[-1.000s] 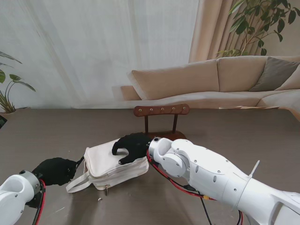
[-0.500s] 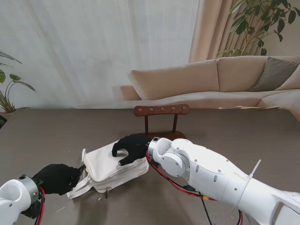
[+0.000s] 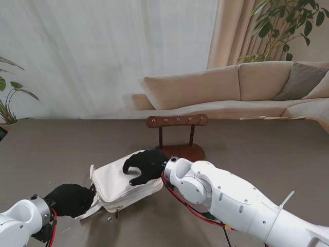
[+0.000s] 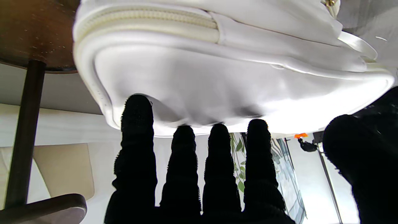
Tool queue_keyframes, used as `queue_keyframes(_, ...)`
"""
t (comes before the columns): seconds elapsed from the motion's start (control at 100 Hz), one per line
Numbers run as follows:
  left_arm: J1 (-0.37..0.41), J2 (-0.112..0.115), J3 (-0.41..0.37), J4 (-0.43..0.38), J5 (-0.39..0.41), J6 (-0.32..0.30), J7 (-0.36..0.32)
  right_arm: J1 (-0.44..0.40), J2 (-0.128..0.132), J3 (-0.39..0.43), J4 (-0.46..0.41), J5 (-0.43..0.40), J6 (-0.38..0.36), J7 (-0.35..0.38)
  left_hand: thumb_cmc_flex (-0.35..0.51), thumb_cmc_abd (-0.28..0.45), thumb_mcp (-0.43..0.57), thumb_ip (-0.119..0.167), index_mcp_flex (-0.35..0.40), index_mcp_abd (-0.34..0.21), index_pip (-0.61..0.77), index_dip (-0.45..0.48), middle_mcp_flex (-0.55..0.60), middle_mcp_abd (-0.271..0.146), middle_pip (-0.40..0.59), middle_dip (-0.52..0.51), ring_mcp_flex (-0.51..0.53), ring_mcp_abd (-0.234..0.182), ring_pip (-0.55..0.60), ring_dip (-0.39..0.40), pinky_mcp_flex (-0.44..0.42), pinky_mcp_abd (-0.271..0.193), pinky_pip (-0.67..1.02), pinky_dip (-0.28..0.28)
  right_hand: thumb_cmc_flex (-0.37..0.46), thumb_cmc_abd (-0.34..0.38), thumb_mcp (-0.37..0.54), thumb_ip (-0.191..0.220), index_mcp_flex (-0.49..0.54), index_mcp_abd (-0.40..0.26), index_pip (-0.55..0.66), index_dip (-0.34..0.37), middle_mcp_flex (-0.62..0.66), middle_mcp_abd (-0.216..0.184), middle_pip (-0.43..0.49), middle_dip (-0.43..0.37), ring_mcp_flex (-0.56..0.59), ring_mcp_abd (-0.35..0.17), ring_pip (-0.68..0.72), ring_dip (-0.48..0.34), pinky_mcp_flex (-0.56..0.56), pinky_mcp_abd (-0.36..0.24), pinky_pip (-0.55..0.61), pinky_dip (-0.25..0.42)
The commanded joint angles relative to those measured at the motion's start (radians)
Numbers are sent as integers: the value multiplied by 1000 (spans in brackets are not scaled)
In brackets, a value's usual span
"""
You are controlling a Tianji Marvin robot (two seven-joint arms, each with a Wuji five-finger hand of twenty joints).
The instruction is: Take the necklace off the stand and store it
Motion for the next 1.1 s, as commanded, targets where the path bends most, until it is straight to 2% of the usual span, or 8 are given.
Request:
queue_keyframes(0.0,12,-6,2,11,10,5,-16,-22,7,-4,-15,-10,-5,1,13,29,-9,13,36,-56,74,7,-5,-8,1,10,-11,-11,3,10,-20,-13,10,0,-42,21,-17,24,-35,2,-7,-8,-32,30,16,11,15,68,77,34,-438,11,-8,-30)
queue_keyframes(0.2,18,-12,8,25,18,17,24,-47,-4,4,-48,-56,-7,-74,13,27,-8,13,38,-54,75,6,-4,-8,0,10,-11,-8,3,11,-20,-13,10,1,-45,16,-22,24,-46,9,-12,-8,-52,34,19,12,-12,48,67,30,-441,6,-15,-28)
queue_keyframes(0.43,13,-13,20,31,29,19,35,10,-37,-66,12,-39,-17,-96,14,28,-8,13,36,-57,75,6,-5,-9,-1,11,-13,-8,2,11,-23,-14,9,1,-47,15,-21,25,-68,13,-12,-7,-78,29,17,10,-50,1,29,9,-456,-17,-39,-37)
queue_keyframes(0.64,17,-14,25,26,29,11,47,83,-77,-142,107,34,-38,-61,14,28,-8,12,36,-56,76,6,-7,-8,-2,12,-17,-8,1,11,-28,-15,9,2,-50,26,-31,26,-91,14,-14,-13,-84,10,-1,-1,-56,-40,-21,-22,-479,-46,-68,-56)
queue_keyframes(0.79,34,-14,28,0,31,-2,44,120,-99,-179,167,80,-34,-23,14,30,-10,12,35,-58,76,6,-11,-10,-3,13,-23,-8,1,12,-35,-19,11,3,-47,30,-31,28,-88,15,-12,-15,-70,4,-6,-4,-48,-46,-34,-31,-485,-53,-73,-61)
queue_keyframes(1.09,95,-14,18,-93,47,-21,19,151,-132,-225,256,129,-44,7,15,34,-16,13,30,-61,76,7,-14,-12,-3,18,-28,-16,6,18,-36,-24,16,7,-46,36,-31,29,-85,16,-10,-18,-55,1,-16,-9,-33,-48,-36,-33,-487,-61,-74,-65)
